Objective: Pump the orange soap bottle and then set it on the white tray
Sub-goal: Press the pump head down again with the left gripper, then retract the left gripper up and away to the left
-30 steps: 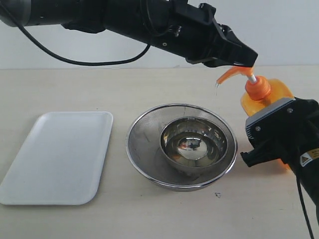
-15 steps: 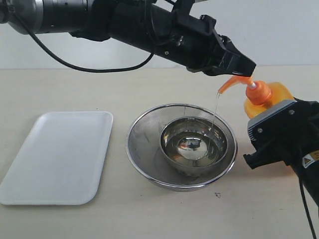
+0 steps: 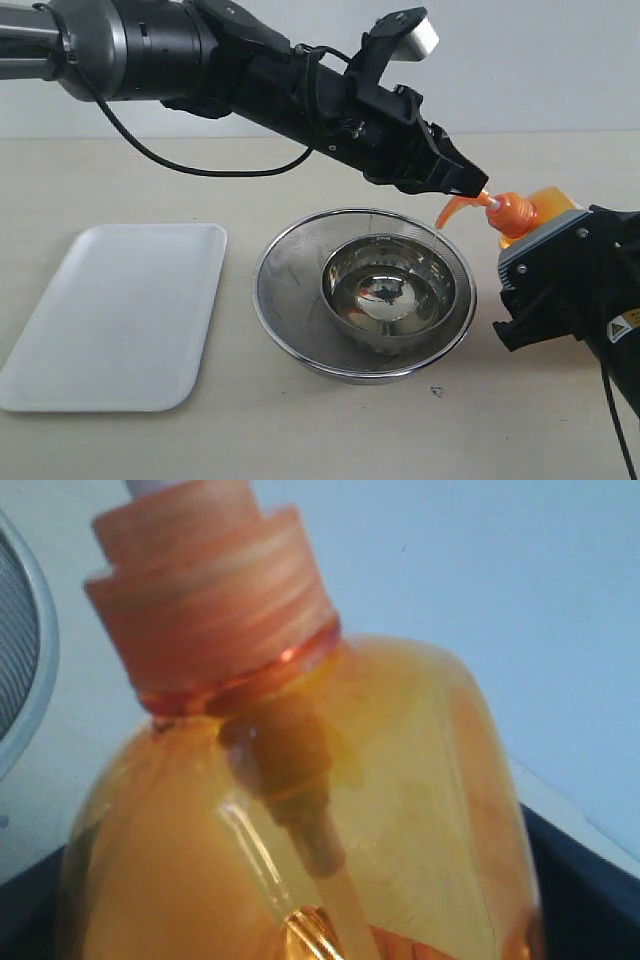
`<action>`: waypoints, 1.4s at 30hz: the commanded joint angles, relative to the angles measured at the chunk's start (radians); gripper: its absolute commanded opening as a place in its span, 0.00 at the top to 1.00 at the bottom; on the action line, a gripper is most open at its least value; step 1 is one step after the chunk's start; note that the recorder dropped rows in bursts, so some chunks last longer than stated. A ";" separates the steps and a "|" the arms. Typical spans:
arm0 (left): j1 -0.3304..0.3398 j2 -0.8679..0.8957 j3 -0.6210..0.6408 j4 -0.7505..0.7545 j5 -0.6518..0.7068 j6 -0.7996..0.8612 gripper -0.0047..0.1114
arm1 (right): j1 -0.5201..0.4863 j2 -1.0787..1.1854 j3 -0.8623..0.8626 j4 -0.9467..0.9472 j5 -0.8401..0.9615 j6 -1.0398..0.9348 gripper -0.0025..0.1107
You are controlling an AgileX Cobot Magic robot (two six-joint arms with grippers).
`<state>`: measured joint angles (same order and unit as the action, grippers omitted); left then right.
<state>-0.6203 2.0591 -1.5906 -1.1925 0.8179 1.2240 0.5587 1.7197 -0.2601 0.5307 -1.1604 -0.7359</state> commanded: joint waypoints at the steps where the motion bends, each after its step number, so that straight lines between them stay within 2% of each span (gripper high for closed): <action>1: -0.031 0.007 0.021 0.046 0.020 0.005 0.92 | 0.020 -0.012 -0.012 -0.190 -0.061 0.086 0.98; 16: -0.029 -0.268 0.041 0.053 0.050 0.005 0.92 | 0.020 -0.012 -0.012 -0.142 -0.061 0.138 0.98; 23: -0.029 -0.412 0.156 0.053 -0.027 0.029 0.92 | 0.020 -0.012 -0.012 -0.118 -0.061 0.155 0.98; 28: -0.029 -0.546 0.298 0.029 -0.125 0.084 0.92 | 0.020 -0.012 -0.012 -0.118 -0.061 0.187 0.98; 31: -0.029 -0.639 0.411 -0.052 -0.232 0.161 0.92 | 0.020 -0.012 -0.012 -0.117 -0.061 0.202 0.98; 34: -0.029 -0.745 0.523 -0.200 -0.343 0.278 0.92 | 0.020 -0.012 -0.012 -0.117 -0.061 0.235 0.98; 38: -0.029 -0.887 0.687 -0.529 -0.385 0.591 0.92 | 0.020 -0.012 -0.012 -0.114 -0.061 0.277 0.98; 39: -0.029 -0.925 0.726 -0.552 -0.385 0.662 0.92 | 0.020 -0.012 -0.012 -0.109 -0.061 0.285 0.98; 42: -0.029 -1.031 0.802 -0.552 -0.382 0.680 0.92 | 0.020 -0.012 -0.012 -0.094 -0.061 0.305 0.98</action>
<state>-0.6453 1.1112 -0.8534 -1.6898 0.4515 1.8379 0.5793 1.7100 -0.2726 0.4218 -1.2662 -0.4869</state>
